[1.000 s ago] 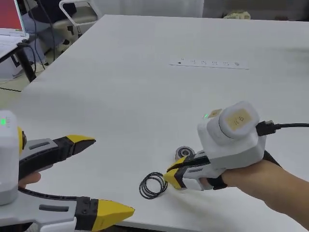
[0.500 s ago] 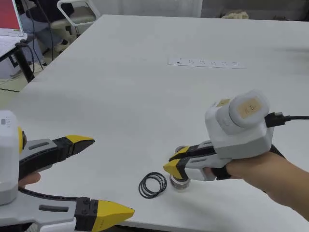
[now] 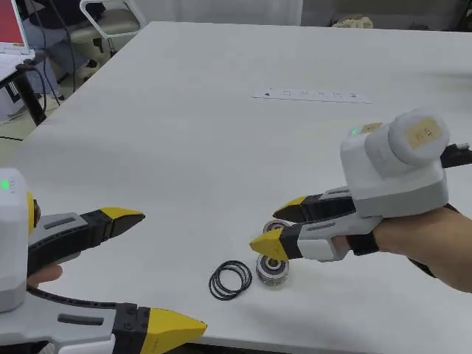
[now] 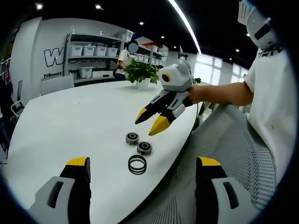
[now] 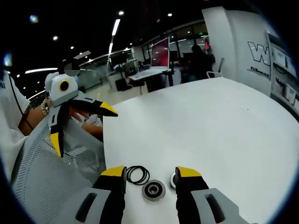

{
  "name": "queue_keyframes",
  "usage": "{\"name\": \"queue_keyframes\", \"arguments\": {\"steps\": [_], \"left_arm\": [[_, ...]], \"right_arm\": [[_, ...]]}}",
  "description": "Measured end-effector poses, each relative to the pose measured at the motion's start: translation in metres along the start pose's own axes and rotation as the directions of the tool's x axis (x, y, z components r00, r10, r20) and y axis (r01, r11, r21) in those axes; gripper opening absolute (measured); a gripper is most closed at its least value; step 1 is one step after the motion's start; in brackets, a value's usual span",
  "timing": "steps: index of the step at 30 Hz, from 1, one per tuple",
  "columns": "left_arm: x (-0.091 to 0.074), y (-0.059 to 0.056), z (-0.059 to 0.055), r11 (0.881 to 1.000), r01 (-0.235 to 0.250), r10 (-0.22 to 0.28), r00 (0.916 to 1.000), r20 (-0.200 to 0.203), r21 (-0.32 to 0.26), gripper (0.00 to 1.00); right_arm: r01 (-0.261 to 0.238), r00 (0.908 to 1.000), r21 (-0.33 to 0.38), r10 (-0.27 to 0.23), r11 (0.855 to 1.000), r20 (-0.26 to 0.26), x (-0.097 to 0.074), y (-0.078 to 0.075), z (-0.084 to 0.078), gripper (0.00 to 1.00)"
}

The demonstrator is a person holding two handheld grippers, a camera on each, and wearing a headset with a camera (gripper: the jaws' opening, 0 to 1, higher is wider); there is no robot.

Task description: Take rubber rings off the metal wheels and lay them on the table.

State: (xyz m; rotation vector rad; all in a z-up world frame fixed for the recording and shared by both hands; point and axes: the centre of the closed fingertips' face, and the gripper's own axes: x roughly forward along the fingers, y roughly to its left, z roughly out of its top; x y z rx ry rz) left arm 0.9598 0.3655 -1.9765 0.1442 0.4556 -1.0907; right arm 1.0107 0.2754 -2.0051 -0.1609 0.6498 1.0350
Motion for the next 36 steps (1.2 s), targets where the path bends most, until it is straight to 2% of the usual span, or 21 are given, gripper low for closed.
{"name": "queue_keyframes", "arguments": {"steps": [1, 4, 8, 11, 16, 21, 27, 31, 36], "left_arm": [[0.000, 0.000, 0.000, 1.000, 0.001, -0.001, 1.0000, -0.001, 0.000, 0.92], [0.001, -0.001, 0.000, 1.000, 0.007, -0.007, 1.0000, -0.002, 0.003, 0.92], [0.001, -0.003, 0.000, 1.000, 0.015, -0.015, 0.9999, 0.002, -0.003, 0.93], [0.001, -0.003, 0.000, 1.000, 0.018, -0.018, 0.9998, 0.003, -0.002, 0.93], [0.001, -0.004, 0.000, 1.000, 0.020, -0.020, 0.9998, 0.004, -0.002, 0.93], [0.001, -0.004, 0.000, 1.000, 0.022, -0.022, 0.9998, 0.002, -0.003, 0.93], [0.002, -0.004, 0.000, 1.000, 0.022, -0.022, 0.9998, 0.002, -0.005, 0.93], [0.002, -0.003, -0.001, 1.000, 0.019, -0.019, 0.9998, -0.002, -0.011, 0.94], [0.002, -0.003, -0.001, 1.000, 0.015, -0.015, 0.9999, 0.002, -0.016, 0.97]], "right_arm": [[-0.003, 0.9999, -0.025, 0.003, 1.000, -0.012, -0.006, 0.001, 0.001, 0.44], [-0.009, 0.9998, -0.042, 0.010, 0.999, 0.015, -0.016, 0.004, 0.007, 0.51], [-0.027, 0.9995, -0.051, 0.028, 0.998, 0.015, -0.029, 0.011, 0.004, 0.58], [-0.006, 0.9998, -0.083, 0.008, 0.997, 0.019, -0.039, 0.011, -0.002, 0.66], [0.034, 0.9990, -0.083, -0.031, 0.996, 0.034, -0.056, 0.008, -0.010, 0.74], [0.094, 0.9937, -0.088, -0.088, 0.992, 0.070, -0.079, 0.004, -0.019, 0.84], [0.146, 0.9832, -0.026, -0.142, 0.989, 0.114, -0.095, 0.001, -0.030, 0.93], [0.167, 0.9792, 0.006, -0.167, 0.986, 0.115, -0.099, -0.001, -0.041, 0.95], [0.173, 0.9800, 0.032, -0.175, 0.984, 0.094, -0.098, 0.002, -0.056, 0.97]]}}
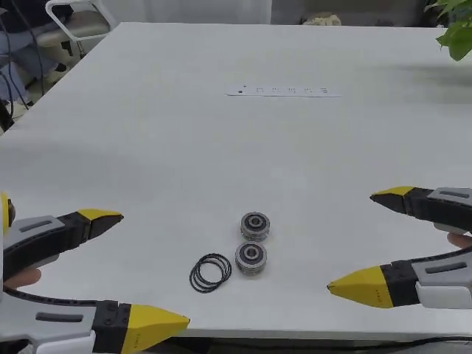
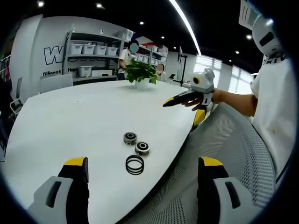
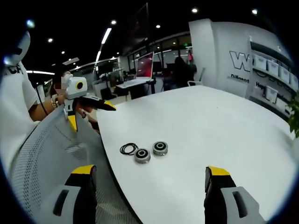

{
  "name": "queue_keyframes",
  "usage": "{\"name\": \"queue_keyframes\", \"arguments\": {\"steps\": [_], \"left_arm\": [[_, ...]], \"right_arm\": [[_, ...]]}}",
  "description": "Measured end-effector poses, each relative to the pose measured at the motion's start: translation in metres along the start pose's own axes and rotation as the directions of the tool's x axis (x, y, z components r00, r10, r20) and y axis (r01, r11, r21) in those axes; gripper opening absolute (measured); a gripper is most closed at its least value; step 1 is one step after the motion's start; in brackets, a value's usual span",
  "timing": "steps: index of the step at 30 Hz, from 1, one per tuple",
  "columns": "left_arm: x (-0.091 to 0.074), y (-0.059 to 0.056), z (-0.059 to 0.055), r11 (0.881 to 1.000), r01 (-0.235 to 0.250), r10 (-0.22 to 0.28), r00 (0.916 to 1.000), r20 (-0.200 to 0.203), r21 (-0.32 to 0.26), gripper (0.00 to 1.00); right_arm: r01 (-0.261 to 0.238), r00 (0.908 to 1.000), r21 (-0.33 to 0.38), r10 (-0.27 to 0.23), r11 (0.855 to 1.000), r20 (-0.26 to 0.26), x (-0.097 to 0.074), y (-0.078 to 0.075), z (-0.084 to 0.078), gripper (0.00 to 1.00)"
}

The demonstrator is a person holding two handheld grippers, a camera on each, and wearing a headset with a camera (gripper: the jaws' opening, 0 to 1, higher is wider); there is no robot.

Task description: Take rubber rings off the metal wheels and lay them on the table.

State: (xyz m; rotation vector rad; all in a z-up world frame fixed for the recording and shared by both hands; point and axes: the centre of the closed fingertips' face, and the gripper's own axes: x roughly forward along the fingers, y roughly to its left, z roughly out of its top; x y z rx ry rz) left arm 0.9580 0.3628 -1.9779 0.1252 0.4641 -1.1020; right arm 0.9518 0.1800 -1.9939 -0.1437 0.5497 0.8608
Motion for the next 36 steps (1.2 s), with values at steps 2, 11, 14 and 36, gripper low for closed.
{"name": "queue_keyframes", "arguments": {"steps": [2, 11, 14, 36], "left_arm": [[0.000, -0.001, 0.001, 1.000, 0.003, -0.003, 1.0000, 0.005, 0.003, 0.99], [0.000, 0.000, -0.003, 1.000, -0.004, 0.004, 0.9999, -0.011, -0.013, 0.99], [0.001, 0.000, -0.004, 1.000, -0.004, 0.004, 0.9998, -0.019, -0.017, 0.99], [0.000, -0.001, -0.010, 0.998, -0.010, 0.008, 0.9995, -0.031, -0.064, 0.99]], "right_arm": [[-0.001, 0.9997, 0.009, 0.001, 1.000, -0.024, 0.001, 0.002, -0.009, 0.99], [-0.009, 0.9978, 0.055, 0.013, 0.998, -0.064, 0.000, 0.009, -0.032, 0.99], [-0.009, 0.9976, 0.061, 0.013, 0.998, -0.068, 0.000, 0.009, -0.034, 0.99], [-0.006, 0.9953, 0.123, 0.018, 0.992, -0.095, -0.001, 0.014, -0.044, 0.92]]}}
